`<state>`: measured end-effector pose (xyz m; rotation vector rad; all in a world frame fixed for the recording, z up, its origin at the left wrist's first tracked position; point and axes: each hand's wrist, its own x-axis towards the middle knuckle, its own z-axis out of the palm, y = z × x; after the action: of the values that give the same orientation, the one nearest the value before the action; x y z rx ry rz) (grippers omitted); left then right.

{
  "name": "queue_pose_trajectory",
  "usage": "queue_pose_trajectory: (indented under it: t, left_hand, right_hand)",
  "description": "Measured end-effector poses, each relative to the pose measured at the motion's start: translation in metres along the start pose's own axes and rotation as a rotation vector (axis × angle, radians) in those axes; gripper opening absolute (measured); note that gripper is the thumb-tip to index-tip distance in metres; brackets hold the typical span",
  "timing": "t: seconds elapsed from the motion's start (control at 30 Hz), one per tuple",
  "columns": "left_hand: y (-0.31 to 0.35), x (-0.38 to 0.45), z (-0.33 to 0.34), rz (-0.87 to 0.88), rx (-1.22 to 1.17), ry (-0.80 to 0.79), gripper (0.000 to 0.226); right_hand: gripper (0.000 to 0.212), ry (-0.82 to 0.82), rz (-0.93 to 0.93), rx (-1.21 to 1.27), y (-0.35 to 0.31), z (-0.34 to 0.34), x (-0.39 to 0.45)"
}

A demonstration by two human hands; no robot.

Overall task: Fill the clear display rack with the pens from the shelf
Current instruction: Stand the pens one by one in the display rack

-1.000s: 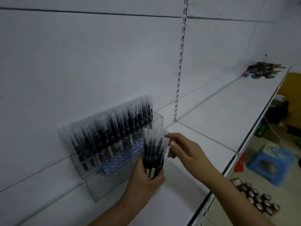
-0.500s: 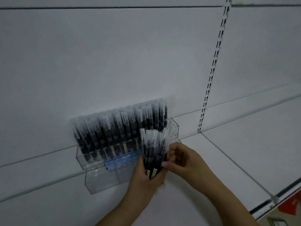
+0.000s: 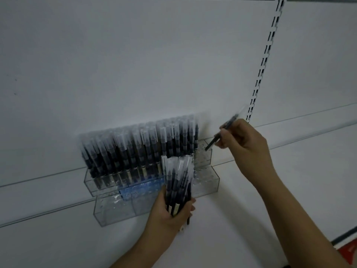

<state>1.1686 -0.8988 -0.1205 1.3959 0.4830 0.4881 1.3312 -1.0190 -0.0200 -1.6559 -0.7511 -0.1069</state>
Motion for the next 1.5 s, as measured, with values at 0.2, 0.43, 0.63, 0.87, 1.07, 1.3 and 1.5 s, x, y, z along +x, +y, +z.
queue_pose_trajectory:
  t: [0.2,0.43,0.63,0.87,1.07,1.3,1.5]
  left_hand:
    - [-0.003,0.003,-0.003,0.064,0.005,0.005,0.033]
    - [-0.001,0.002,-0.001,0.052,0.012,0.004,0.034]
    - [0.004,0.001,-0.002,0.022,-0.004,-0.010,0.034]
    - [0.005,0.002,-0.003,0.013,0.009,-0.027,0.032]
    - [0.010,0.001,-0.004,-0.029,-0.028,-0.033,0.029]
    - [0.017,-0.002,-0.003,-0.044,-0.020,-0.057,0.020]
    - [0.015,-0.002,-0.005,-0.032,-0.005,-0.044,0.015]
  right_hand:
    - [0.008,-0.120,-0.108,-0.288,-0.002,0.016,0.022]
    - [0.015,-0.287,-0.157,-0.617,-0.001,0.028,0.028]
    - [0.019,-0.247,-0.181,-0.670,0.004,0.033,0.028]
    - [0.023,-0.254,-0.121,-0.689,0.012,0.031,0.021]
    - [0.017,-0.164,-0.050,-0.452,-0.007,0.023,-0.028]
    - [0.014,-0.382,0.140,-0.267,0.007,0.028,-0.057]
    - [0.008,-0.013,0.088,-0.159,-0.016,0.005,-0.030]
